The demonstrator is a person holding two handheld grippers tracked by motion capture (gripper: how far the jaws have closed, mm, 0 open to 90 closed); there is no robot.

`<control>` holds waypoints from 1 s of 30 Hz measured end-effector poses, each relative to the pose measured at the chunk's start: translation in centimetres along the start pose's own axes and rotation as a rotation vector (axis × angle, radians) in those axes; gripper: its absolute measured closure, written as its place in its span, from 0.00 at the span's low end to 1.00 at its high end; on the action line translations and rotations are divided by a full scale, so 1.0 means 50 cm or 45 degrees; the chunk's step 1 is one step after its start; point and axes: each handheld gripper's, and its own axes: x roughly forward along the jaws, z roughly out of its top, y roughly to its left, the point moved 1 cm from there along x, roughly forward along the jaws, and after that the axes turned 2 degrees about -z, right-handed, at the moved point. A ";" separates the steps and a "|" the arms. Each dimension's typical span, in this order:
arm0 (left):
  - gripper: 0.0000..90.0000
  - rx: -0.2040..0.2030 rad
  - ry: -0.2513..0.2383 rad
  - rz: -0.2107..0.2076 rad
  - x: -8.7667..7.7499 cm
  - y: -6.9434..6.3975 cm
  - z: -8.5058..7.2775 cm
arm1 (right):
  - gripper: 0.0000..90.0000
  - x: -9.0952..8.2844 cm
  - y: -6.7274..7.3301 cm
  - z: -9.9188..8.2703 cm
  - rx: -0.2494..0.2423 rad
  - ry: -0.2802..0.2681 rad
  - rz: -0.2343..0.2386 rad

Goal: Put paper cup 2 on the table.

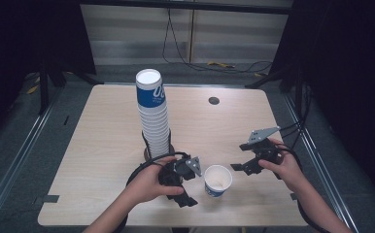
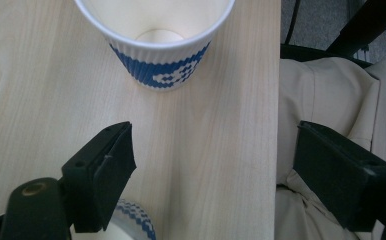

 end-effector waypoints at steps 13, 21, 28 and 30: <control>0.19 -0.008 -0.058 -0.004 0.003 0.004 -0.038 | 0.15 0.014 0.000 -0.016 0.025 -0.001 0.010; 0.18 0.027 -0.071 -0.010 0.004 -0.004 -0.036 | 0.15 0.023 0.000 -0.026 0.037 -0.010 0.009; 0.18 0.047 -0.061 -0.019 0.013 -0.019 -0.035 | 0.15 0.024 0.002 -0.031 0.041 -0.004 0.013; 0.18 0.041 -0.076 -0.026 0.017 -0.022 -0.037 | 0.15 0.026 0.002 -0.035 0.047 -0.019 0.017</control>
